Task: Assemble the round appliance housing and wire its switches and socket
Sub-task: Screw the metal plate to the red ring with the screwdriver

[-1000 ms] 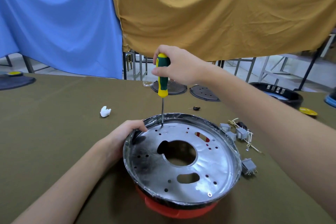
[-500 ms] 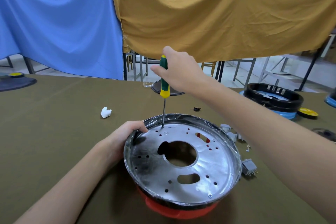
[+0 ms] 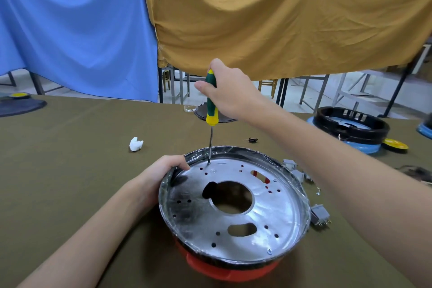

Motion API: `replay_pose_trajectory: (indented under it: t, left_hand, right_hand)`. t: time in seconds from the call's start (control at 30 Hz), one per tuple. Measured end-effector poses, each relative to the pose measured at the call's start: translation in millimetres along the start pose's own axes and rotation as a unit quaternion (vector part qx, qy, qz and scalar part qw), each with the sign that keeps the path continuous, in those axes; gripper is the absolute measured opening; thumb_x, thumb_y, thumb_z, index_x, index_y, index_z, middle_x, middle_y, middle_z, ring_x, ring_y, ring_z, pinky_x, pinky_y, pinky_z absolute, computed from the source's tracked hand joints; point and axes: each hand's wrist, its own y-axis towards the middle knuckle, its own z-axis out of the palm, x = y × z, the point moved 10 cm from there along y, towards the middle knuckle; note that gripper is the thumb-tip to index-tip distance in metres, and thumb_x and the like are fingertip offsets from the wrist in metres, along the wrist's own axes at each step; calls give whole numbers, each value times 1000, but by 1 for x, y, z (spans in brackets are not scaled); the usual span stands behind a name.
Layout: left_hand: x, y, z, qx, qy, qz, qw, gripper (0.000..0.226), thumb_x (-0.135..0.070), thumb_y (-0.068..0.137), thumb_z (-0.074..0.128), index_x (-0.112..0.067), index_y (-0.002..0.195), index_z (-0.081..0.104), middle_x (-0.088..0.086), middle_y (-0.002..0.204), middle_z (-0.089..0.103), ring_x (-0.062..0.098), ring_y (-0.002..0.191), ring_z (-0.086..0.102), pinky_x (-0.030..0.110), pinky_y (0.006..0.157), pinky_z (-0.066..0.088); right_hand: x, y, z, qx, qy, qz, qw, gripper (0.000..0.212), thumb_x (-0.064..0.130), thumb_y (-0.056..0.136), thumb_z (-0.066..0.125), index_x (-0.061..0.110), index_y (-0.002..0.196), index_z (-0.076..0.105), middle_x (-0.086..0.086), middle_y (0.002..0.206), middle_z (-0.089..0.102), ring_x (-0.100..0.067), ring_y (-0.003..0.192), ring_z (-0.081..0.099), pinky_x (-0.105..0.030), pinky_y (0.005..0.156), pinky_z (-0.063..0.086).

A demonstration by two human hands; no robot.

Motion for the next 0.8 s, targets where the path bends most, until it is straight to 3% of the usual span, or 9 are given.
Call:
replay_pose_trajectory:
  t: [0.1,0.2,0.33,0.43,0.5,0.57,0.67,0.8]
  left_hand:
    - [-8,3,2,-33,-38,-13,999,31,-9,72,61,-15,42,62,2,45,55,13,37,53,13,41,41]
    - [-4,-6,13,23,-70,-24,997,3,-15,55,66,-13,53,67,8,55,61,19,47,60,21,48,49]
    - [-7,1,8,4,-51,-19,999,5,-18,53,68,-13,53,67,6,53,61,15,46,60,19,48,49]
    - [-5,5,5,-4,11,-42,999,20,-19,76,65,-7,59,63,1,45,59,9,40,57,13,46,46]
    - [0,6,6,7,-48,-51,998,11,-18,65,67,-10,57,66,6,53,61,18,47,59,19,52,49]
    - [4,2,11,26,-92,-55,994,7,-19,57,68,-12,55,66,9,58,60,22,50,59,23,54,51]
    - [3,7,5,-1,-90,-35,995,8,-16,55,66,-13,49,61,6,51,57,17,45,55,18,49,47]
    - [3,7,3,-10,-86,-38,996,13,-14,58,65,-14,48,57,5,50,54,16,44,53,18,47,45]
  right_hand:
    - [3,-2,-2,-50,-53,-9,997,31,37,104,44,10,94,32,-3,65,45,-29,62,43,-36,49,24]
    - [6,-3,0,-66,-70,-12,995,29,35,104,43,10,96,31,-2,64,43,-36,70,46,-37,54,28]
    - [3,-1,4,2,26,-15,1000,28,36,103,45,9,110,42,-4,72,52,-32,69,51,-38,57,42]
    - [-2,-2,6,88,113,-4,990,21,30,101,47,17,118,45,1,76,54,-15,53,55,-26,43,49]
    - [-3,-2,1,86,108,-12,990,21,30,101,52,17,116,49,1,77,56,-9,47,55,-21,40,45]
    - [-5,-1,-1,68,87,-14,994,22,35,100,55,16,111,51,-2,86,59,-14,56,54,-27,45,47]
    - [-4,2,1,49,59,-5,997,27,39,99,55,16,110,50,-4,90,61,-18,66,50,-31,56,39]
    - [-3,2,4,30,55,2,998,33,42,99,54,11,108,47,-6,86,59,-21,66,49,-33,56,37]
